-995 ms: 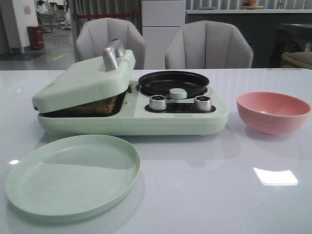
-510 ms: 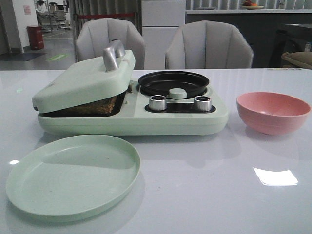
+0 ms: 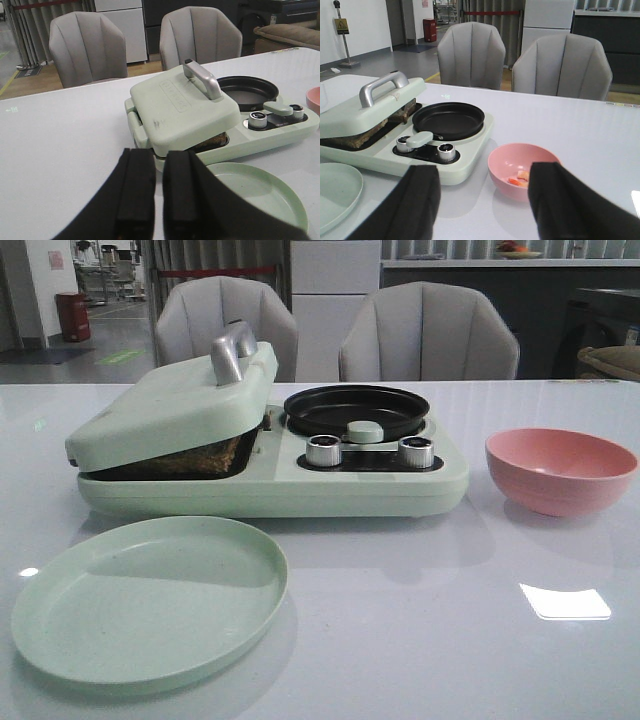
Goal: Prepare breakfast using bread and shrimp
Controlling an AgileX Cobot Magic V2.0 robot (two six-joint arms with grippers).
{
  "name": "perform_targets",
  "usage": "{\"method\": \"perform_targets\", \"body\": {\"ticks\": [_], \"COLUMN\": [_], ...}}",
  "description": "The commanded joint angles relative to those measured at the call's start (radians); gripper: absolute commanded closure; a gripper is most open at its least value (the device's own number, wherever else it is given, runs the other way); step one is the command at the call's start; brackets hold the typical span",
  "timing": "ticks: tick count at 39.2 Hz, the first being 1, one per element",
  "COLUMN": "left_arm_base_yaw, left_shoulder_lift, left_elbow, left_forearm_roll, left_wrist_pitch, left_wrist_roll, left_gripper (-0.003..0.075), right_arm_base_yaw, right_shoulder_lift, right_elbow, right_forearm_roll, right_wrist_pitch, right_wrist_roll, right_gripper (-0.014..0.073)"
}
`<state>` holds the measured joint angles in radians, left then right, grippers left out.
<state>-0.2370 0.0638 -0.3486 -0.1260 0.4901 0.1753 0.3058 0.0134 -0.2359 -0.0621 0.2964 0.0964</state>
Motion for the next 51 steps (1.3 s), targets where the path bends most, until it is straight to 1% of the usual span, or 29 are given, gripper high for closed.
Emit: {"method": "perform_targets", "body": {"ticks": [1,7,15,21,29,33,36,42,51], "left_arm_base_yaw": [-0.007,-0.007,-0.007,-0.007,-0.007,-0.007,-0.007,-0.007,-0.007], "left_shoulder_lift": [0.013,0.013,0.013,0.013,0.013,0.013,0.013,0.013,0.013], "left_elbow": [-0.026,-0.026,-0.026,-0.026,-0.026,-0.026,-0.026,-0.026,-0.026], "left_forearm_roll": [-0.016,-0.016,-0.024,-0.024,-0.024,-0.024,-0.024,-0.024,-0.022], "left_wrist_pitch": [-0.09,-0.09,-0.09,-0.09,-0.09,-0.09,-0.09,-0.09,-0.09], "left_wrist_roll": [-0.01,-0.01,-0.01,-0.01,-0.01,-0.01,-0.01,-0.01,-0.01], "left_gripper": [0.0535,0.0535,0.0535,0.0535,0.0535,0.0535,0.0535,0.0535,0.0535], "right_arm_base_yaw": [-0.004,-0.004,-0.004,-0.004,-0.014,-0.068,-0.135,-0.252,-0.347], "right_shoulder_lift": [0.042,0.175,0.45,0.687,0.917,1.009,1.08,1.203,1.422], "right_elbow": [-0.043,-0.122,-0.258,-0.398,-0.579,-0.654,-0.706,-0.784,-0.916], "right_forearm_roll": [0.003,0.003,0.027,0.044,0.062,0.1,0.154,0.207,0.244], "right_wrist_pitch": [-0.097,-0.056,-0.039,-0.015,0.058,0.085,0.12,0.17,0.245], "right_wrist_roll": [0.002,0.002,0.005,0.005,0.005,0.005,0.004,-0.007,-0.054], "right_gripper": [0.0104,0.0104,0.0104,0.0104,0.0104,0.0104,0.0104,0.0104,0.0106]}}
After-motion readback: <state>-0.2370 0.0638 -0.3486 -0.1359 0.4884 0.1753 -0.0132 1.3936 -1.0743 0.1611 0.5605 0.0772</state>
